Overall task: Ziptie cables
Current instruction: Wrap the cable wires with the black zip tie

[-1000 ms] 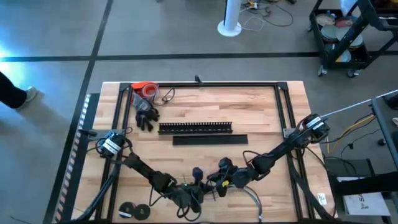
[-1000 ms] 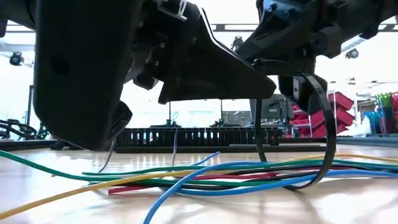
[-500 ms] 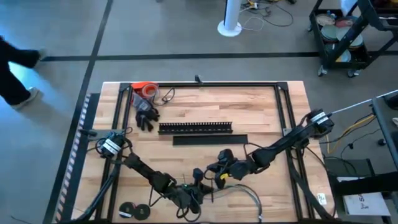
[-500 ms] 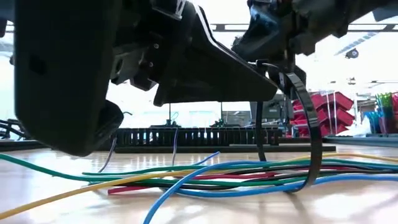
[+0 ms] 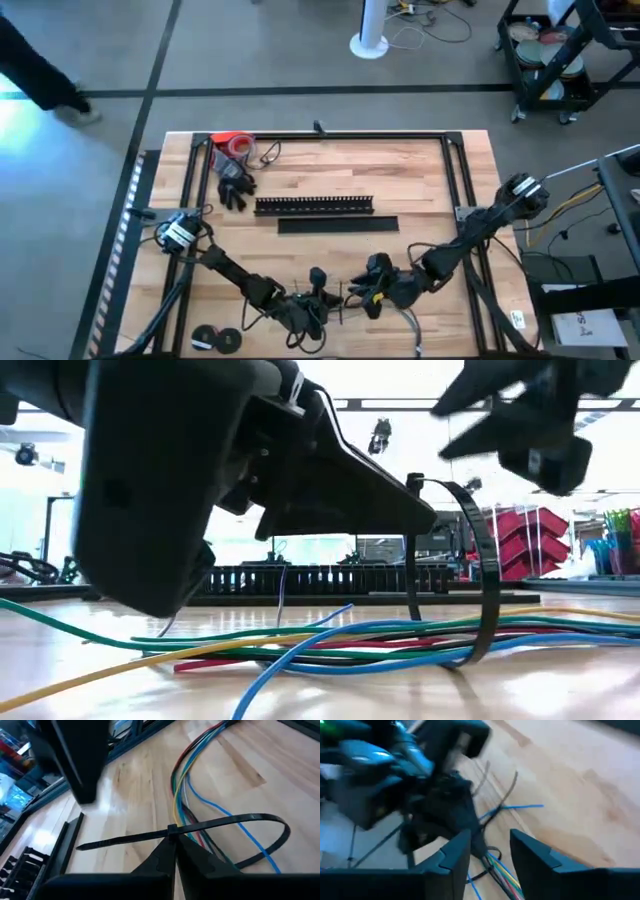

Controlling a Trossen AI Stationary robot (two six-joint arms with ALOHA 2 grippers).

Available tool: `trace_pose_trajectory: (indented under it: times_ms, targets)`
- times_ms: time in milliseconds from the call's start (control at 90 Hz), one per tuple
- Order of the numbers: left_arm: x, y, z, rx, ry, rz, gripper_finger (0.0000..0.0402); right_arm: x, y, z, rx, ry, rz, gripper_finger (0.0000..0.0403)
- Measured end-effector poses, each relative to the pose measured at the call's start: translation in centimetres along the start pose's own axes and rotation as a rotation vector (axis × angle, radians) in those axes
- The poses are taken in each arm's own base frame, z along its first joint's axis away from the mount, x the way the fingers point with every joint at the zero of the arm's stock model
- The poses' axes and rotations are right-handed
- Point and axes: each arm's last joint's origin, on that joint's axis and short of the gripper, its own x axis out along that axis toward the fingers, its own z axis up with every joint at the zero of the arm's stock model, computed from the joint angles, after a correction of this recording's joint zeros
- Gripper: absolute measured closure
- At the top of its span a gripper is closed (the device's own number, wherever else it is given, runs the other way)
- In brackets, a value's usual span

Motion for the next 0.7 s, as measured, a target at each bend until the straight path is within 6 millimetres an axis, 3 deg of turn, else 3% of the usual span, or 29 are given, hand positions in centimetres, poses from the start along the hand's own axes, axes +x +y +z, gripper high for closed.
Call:
trace_pose_trajectory:
  times_ms: [167,411,700]
  targets:
    - [0.0,0.0,0.0,-0.009,0.001,0.001,0.0402,2.6,0.1,-1.6,0.027,-0.016,0.105,0.0276]
    - [0.0,0.1,0.0,-0.011,0.001,0.001,0.0402,3.6,0.0,-2.0,0.037,-0.038,0.139,0.0302]
    - [0.0,0.1,-0.1,-0.007,0.009,0.004,0.0402,3.9,-0.3,-1.9,-0.014,-0.081,0.107,0.0393]
